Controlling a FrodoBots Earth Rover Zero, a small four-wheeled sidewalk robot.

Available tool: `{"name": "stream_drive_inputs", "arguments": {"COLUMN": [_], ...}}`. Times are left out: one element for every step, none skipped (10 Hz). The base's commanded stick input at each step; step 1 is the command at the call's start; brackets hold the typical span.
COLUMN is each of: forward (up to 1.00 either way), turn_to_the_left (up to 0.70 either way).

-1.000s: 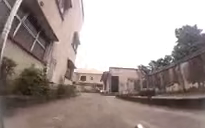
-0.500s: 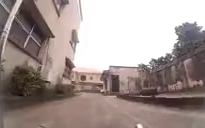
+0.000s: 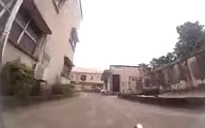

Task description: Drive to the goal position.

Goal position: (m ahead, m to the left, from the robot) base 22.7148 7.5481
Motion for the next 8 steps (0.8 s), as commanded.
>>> {"name": "stream_drive_inputs", "arguments": {"forward": [0.84,0.84,0.84,0.84,0.84,0.84,0.84,0.84], "turn_to_the_left": [0.03,0.03,0.03,0.03,0.03,0.03,0.03,0.03]}}
